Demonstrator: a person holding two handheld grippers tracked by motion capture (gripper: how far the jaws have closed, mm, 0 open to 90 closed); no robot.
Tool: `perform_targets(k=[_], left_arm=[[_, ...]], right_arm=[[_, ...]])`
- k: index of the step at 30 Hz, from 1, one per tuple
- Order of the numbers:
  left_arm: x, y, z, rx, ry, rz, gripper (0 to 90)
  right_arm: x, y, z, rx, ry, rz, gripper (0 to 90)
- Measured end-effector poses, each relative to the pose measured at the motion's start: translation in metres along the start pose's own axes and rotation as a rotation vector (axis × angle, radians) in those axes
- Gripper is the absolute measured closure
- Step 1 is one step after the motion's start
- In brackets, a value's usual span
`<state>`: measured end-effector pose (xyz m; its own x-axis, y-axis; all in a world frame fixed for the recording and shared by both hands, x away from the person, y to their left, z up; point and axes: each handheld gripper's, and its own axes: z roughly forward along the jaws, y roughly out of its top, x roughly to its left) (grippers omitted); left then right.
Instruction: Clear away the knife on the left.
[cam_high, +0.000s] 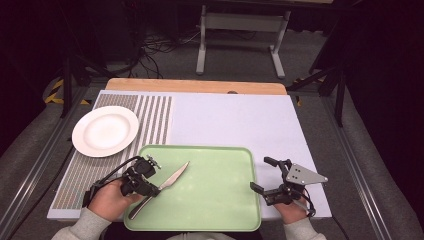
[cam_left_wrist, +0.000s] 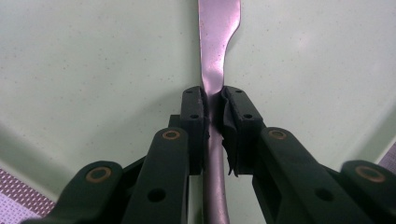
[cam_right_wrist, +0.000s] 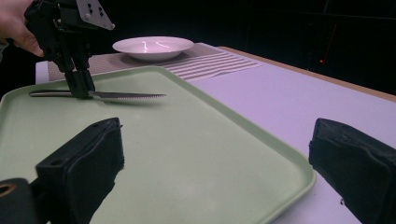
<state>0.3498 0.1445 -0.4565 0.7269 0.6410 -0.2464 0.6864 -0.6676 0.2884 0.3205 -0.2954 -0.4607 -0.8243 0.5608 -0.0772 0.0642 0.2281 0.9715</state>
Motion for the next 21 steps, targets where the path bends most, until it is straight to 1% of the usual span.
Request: perform_targets(k=[6,12,14,17,18,19,20,21], left_arm=[[0.0004,-0.0001,0.0001,-0.001,-0.003,-0.006,79.2],[-0.0003,-0.0006,-0.0002,-0.012,0.011,0.005,77.2],[0.0006,-0.0004,-0.0012,-0.032,0.006,0.011,68.5],[0.0011,0.0001,-0.0029,-0.074,-0.009,0.029,43.7],[0.0005,0.0001,-0.0042,-0.100,-0.009,0.050,36.4],[-0.0008,0.0002,-0.0049,-0.126,0.000,0.073,30.6],[-0.0021,0.0006,-0.0062,-0.146,0.009,0.106,26.6],[-0.0021,0.0006,-0.0062,-0.146,0.009,0.106,23.5]], right_arm=[[-0.0003,-0.0002,-0.0002,0.002,0.000,0.000,3.8],[-0.0003,-0.0001,-0.0002,0.001,0.002,-0.001,3.8],[-0.0006,-0.0002,-0.0004,0.003,0.000,0.000,3.8],[-0.0006,-0.0002,-0.0006,0.002,-0.001,-0.001,3.8],[-0.0006,-0.0002,-0.0006,0.002,-0.001,-0.002,3.8],[-0.0006,-0.0003,-0.0006,0.003,0.000,-0.002,3.8],[-0.0006,-0.0003,-0.0006,0.003,0.000,-0.001,3.8],[-0.0006,-0.0003,-0.0006,0.003,0.000,-0.001,3.8]])
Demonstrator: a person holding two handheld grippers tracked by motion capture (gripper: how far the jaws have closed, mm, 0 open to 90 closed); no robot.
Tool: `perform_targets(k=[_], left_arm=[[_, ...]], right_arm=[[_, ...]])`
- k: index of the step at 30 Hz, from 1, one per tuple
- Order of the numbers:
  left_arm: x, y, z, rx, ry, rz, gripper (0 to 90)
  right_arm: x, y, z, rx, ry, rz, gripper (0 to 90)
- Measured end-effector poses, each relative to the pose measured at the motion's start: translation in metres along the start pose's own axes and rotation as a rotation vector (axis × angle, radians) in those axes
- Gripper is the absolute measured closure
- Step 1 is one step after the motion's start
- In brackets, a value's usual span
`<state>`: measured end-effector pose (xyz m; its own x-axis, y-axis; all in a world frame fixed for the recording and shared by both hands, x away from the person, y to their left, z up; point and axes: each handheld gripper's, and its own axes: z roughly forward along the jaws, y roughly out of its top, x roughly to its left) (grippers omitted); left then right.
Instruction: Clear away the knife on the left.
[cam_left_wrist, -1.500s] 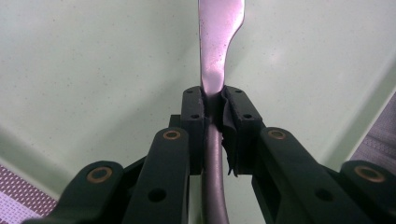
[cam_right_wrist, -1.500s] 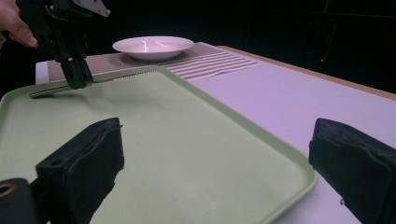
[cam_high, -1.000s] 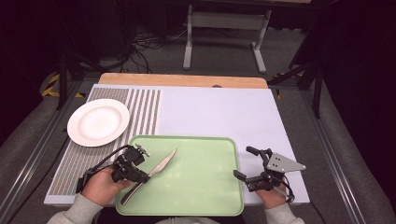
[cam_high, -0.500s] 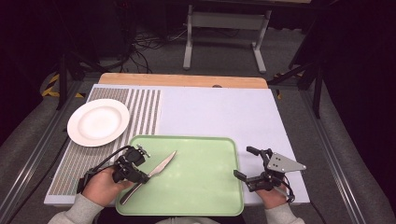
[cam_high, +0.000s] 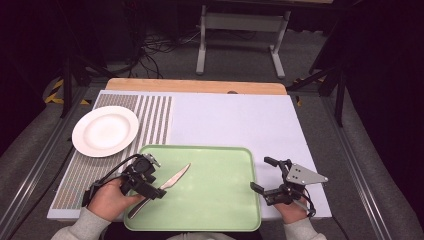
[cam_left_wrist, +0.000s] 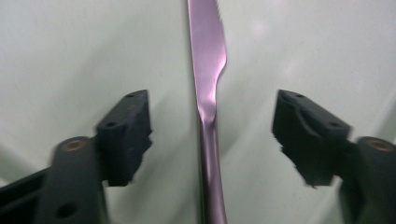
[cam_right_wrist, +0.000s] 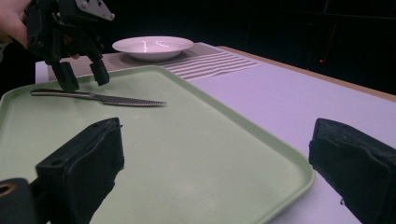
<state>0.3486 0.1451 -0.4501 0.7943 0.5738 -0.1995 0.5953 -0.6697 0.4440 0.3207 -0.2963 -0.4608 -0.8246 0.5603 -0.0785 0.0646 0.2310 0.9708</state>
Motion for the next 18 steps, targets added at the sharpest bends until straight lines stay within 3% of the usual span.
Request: perform_targets(k=[1,4,7,11,13,16,18], left_arm=[[-0.002,0.001,-0.001,-0.025,0.009,0.047,23.5],[-0.008,0.002,-0.002,-0.068,0.030,0.134,24.3],[-0.016,0.002,-0.002,-0.100,0.070,0.239,41.1],[-0.024,0.002,0.000,-0.092,0.099,0.318,73.6],[-0.026,0.002,0.001,-0.095,0.098,0.337,86.0],[-0.029,0.003,0.003,-0.087,0.103,0.368,89.8],[-0.031,0.003,0.008,-0.051,0.117,0.404,89.9]], right_arm=[[0.000,0.000,0.000,0.000,0.000,0.000,3.7],[0.000,0.000,0.000,-0.001,-0.002,-0.001,3.8],[0.000,0.000,0.000,-0.001,-0.001,-0.001,3.8],[0.000,0.000,0.000,-0.001,-0.002,-0.001,3.8],[0.000,0.000,0.000,-0.004,-0.001,0.000,3.8],[0.000,0.000,0.000,-0.004,0.000,0.000,3.8],[0.000,0.000,0.001,-0.004,0.002,0.001,3.8]])
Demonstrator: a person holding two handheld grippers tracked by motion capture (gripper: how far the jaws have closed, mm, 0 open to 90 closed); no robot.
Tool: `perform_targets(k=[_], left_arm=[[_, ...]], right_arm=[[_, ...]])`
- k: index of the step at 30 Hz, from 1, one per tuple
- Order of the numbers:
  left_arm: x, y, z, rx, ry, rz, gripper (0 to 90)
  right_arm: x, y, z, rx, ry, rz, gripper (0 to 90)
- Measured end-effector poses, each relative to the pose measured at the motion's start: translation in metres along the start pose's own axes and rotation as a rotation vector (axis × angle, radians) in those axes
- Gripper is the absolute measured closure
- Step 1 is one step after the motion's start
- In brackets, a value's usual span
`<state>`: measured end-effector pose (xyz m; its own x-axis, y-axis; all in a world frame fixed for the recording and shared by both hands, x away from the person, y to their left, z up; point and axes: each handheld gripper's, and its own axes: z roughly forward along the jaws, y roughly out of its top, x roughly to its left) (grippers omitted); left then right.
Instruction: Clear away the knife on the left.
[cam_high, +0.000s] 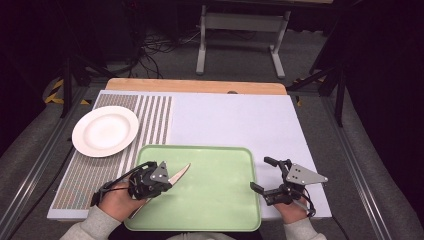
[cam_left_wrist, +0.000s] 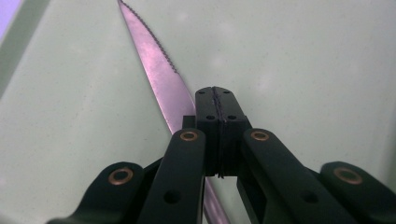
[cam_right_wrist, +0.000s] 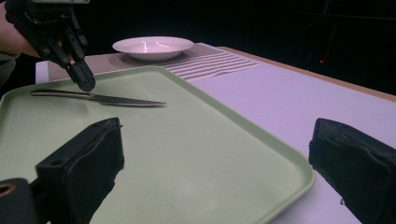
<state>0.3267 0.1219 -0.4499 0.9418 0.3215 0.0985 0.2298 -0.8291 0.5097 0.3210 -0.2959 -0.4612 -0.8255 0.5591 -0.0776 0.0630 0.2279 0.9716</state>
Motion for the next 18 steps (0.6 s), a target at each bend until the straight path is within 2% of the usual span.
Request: perform_targets(k=[2,3,4,9,18], left_arm=[[-0.002,0.000,0.004,0.023,0.011,0.036,89.8],[-0.002,0.000,0.004,0.023,0.011,0.036,89.9],[-0.003,0.000,0.008,0.044,0.023,0.059,89.8],[-0.004,0.001,0.013,0.078,0.000,0.090,89.9],[0.000,-0.002,0.014,0.076,-0.002,0.065,89.9]], right_arm=[[0.000,0.000,0.000,0.000,0.001,0.001,3.7],[0.000,0.000,0.000,0.000,0.001,0.001,3.7],[0.000,0.000,0.001,0.000,0.001,0.000,3.8],[0.000,0.000,0.000,-0.001,0.001,0.000,3.8],[0.000,0.000,0.000,0.001,0.002,0.001,3.8]])
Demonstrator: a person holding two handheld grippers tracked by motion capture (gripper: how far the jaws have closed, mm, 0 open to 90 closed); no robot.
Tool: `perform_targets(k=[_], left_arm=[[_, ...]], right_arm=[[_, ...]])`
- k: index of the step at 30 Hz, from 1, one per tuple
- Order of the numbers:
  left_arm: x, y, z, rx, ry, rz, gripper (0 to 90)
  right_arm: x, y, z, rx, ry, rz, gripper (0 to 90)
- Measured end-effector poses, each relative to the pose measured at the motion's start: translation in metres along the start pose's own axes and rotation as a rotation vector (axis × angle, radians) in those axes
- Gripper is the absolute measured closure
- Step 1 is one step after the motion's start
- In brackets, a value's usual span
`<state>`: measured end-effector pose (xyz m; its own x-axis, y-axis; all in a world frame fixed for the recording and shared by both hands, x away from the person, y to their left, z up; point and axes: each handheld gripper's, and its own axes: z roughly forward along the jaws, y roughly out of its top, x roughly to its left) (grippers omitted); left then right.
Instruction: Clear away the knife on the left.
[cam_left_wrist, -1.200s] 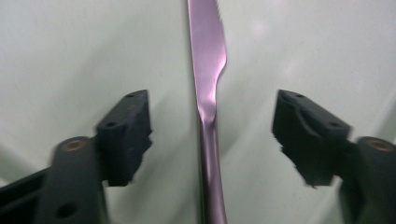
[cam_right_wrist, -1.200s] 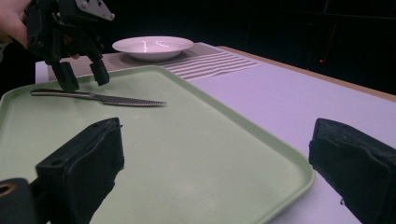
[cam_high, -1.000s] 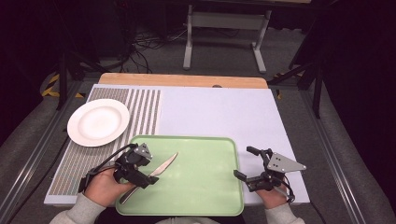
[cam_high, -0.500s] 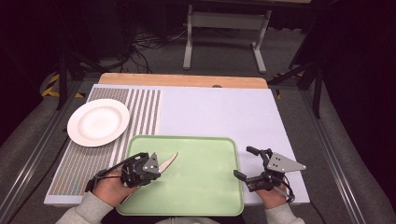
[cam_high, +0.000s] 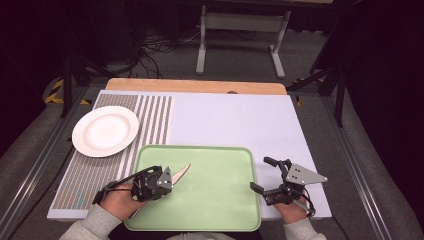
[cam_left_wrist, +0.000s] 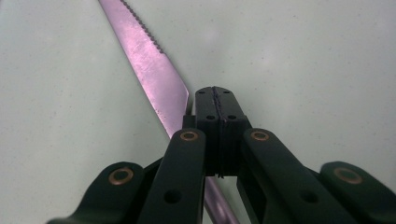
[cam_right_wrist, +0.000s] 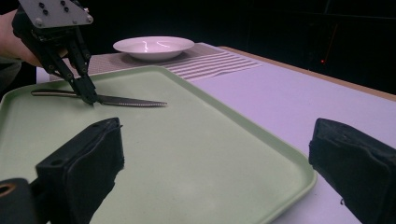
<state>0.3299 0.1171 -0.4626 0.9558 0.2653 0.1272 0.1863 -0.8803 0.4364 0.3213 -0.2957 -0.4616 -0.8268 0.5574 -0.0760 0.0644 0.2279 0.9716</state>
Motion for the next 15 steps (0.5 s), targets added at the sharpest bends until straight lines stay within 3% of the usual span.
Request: perform_targets(k=[15], left_arm=[[0.013,-0.013,-0.004,-0.001,-0.008,-0.070,89.9]], right_arm=[[0.000,0.000,-0.001,0.002,-0.002,-0.004,3.7]])
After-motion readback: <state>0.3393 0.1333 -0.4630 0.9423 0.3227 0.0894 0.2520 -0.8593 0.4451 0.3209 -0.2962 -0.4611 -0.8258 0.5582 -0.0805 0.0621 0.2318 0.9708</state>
